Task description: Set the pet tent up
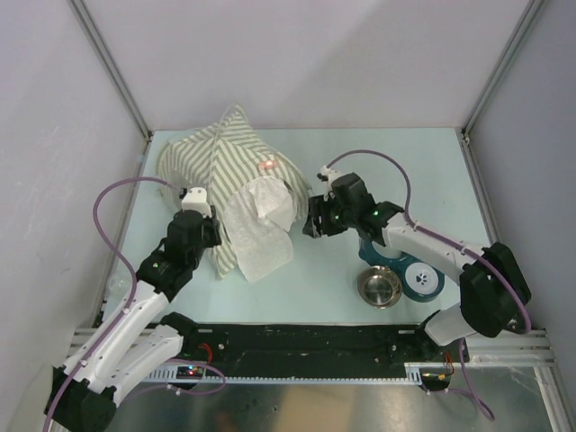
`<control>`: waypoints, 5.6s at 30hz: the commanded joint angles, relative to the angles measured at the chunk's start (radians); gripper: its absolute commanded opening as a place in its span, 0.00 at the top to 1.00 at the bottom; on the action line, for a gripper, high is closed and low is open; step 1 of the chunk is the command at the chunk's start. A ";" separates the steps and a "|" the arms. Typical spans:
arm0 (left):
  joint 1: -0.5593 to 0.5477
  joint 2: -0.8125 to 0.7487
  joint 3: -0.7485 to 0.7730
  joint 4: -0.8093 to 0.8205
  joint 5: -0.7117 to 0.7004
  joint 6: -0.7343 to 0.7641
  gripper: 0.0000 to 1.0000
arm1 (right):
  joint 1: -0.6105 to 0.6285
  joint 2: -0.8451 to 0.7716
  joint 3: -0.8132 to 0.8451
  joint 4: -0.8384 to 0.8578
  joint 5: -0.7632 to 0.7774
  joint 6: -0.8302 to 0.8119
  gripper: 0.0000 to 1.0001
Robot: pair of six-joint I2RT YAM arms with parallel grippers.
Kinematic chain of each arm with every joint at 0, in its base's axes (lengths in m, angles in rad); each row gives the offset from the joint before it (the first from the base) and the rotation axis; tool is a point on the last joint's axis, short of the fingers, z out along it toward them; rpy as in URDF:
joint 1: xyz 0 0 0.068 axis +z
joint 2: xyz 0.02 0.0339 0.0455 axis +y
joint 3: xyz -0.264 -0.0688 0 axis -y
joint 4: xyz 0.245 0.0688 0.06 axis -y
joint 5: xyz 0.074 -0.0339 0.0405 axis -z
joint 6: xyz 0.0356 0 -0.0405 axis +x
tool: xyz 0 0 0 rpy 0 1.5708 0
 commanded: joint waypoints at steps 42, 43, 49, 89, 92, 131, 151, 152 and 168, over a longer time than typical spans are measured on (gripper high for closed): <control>0.013 0.012 0.016 0.030 -0.007 0.005 0.59 | -0.017 0.080 0.445 -0.164 -0.317 0.159 1.00; 0.012 0.013 0.016 0.030 -0.008 0.004 0.59 | -0.021 0.097 0.482 -0.234 -0.330 0.158 1.00; 0.012 0.002 0.011 0.029 -0.011 -0.006 0.58 | -0.028 0.128 0.500 -0.519 -0.184 0.138 0.93; 0.011 -0.278 0.029 0.026 0.064 -0.032 0.00 | -0.083 0.359 0.629 0.045 -0.077 -0.480 0.26; 0.012 -0.285 0.038 0.025 0.058 -0.032 0.00 | -0.083 0.375 0.638 0.047 -0.062 -0.486 0.35; 0.012 -0.347 0.140 -0.091 -0.047 -0.008 0.00 | 0.184 0.610 1.064 -0.156 0.366 -0.336 0.12; 0.012 -0.246 0.106 -0.021 0.050 -0.042 0.00 | -0.221 0.000 0.334 -0.514 0.558 0.138 0.18; 0.012 -0.243 0.107 -0.021 0.058 -0.035 0.00 | -0.225 -0.001 0.309 -0.533 0.579 0.163 0.18; 0.011 -0.313 0.049 0.013 0.021 -0.035 0.00 | -0.249 0.112 -0.032 -0.184 0.453 0.257 0.45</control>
